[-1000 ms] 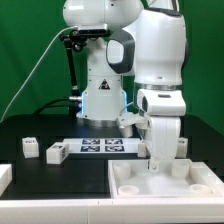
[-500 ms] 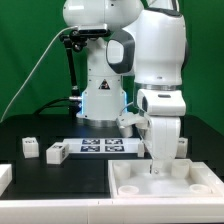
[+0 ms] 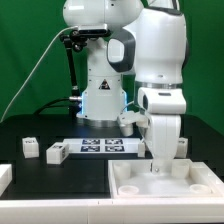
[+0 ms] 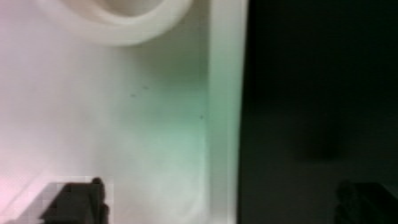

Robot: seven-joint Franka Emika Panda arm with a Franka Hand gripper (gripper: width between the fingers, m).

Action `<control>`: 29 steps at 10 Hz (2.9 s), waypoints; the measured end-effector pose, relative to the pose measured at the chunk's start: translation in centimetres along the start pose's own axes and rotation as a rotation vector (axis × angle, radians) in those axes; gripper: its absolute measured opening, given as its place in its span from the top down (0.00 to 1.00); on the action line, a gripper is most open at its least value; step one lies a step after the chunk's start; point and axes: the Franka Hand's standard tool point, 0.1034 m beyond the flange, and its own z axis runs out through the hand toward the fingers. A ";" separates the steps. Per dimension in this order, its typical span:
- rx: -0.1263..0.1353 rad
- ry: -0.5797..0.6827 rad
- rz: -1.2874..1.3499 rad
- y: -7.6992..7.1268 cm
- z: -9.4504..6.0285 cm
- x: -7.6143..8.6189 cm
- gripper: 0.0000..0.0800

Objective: Assemble one leg

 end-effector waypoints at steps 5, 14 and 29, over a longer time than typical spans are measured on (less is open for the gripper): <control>-0.037 -0.011 0.045 0.7 -3.0 0.5 0.19; 0.009 0.078 1.000 -1.4 -2.1 0.6 0.19; 0.318 -0.024 2.090 -6.3 -1.8 4.0 0.19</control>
Offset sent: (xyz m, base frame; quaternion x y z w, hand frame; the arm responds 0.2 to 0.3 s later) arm 0.0048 0.0019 0.0234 -0.0345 0.0010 0.0764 0.9965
